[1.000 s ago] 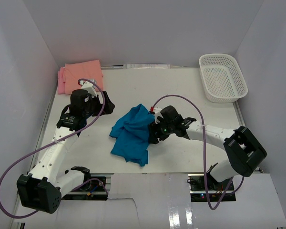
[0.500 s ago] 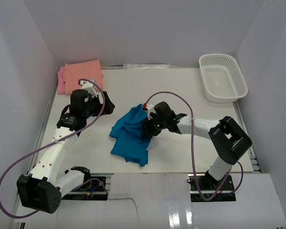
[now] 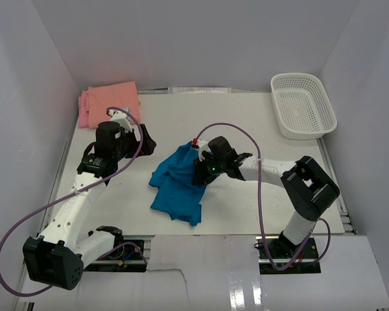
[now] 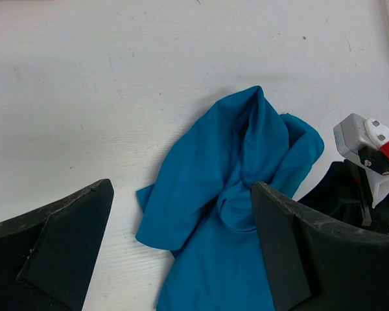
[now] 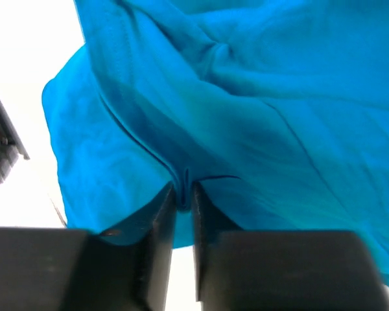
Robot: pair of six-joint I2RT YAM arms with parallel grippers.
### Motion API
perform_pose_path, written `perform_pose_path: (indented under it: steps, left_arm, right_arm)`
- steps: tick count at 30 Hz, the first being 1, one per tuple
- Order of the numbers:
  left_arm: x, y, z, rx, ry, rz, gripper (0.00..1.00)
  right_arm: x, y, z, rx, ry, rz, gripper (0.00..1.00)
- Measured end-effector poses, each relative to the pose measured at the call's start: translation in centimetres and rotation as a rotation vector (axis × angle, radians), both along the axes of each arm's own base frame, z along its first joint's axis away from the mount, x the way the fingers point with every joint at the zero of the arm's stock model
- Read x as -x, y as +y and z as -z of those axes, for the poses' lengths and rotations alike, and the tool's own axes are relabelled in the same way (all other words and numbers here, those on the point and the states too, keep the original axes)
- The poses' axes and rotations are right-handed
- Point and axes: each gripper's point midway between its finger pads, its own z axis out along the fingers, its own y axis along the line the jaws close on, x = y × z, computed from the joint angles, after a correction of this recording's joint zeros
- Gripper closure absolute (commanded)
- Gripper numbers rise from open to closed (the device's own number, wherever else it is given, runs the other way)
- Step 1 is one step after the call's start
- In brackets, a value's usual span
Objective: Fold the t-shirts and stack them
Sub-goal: Flatten out the tshirt
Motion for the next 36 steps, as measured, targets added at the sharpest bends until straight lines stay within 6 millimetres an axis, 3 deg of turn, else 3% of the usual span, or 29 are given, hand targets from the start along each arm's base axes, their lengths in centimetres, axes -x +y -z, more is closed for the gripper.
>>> perform_pose_path:
  steps: [1, 9, 12, 13, 16, 23, 27, 32, 36]
  left_arm:
    - [0.0, 0.0, 0.0, 0.0, 0.0, 0.0, 0.02]
    - [0.0, 0.0, 0.0, 0.0, 0.0, 0.0, 0.02]
    - [0.0, 0.0, 0.0, 0.0, 0.0, 0.0, 0.02]
    - [0.0, 0.0, 0.0, 0.0, 0.0, 0.0, 0.02]
    - [0.0, 0.0, 0.0, 0.0, 0.0, 0.001, 0.02]
    - [0.0, 0.0, 0.0, 0.0, 0.0, 0.0, 0.02]
    - [0.0, 0.0, 0.0, 0.0, 0.0, 0.0, 0.02]
    - [0.0, 0.0, 0.0, 0.0, 0.0, 0.0, 0.02]
    - [0.0, 0.0, 0.0, 0.0, 0.001, 0.0, 0.02]
  right_arm:
    - [0.1, 0.1, -0.1, -0.009, 0.005, -0.004, 0.92]
    - [2.2, 1.8, -2.2, -0.126, 0.097, -0.073, 0.92]
    - [3.8, 2.4, -3.0, -0.165, 0.158, -0.12, 0.56]
    - [4.4, 2.5, -3.2, -0.176, 0.179, -0.139, 0.39]
    - [5.5, 2.7, -3.6, -0.192, 0.212, -0.175, 0.27]
    - [5.4, 2.2, -4.3, -0.17, 0.166, -0.165, 0.26]
    - [4.7, 1.8, -3.4, -0.115, 0.102, -0.138, 0.28]
    - [5.4, 1.0, -1.1, 0.061, -0.041, -0.108, 0.35]
    - [6.6, 0.5, -0.8, 0.161, -0.196, -0.104, 0.45]
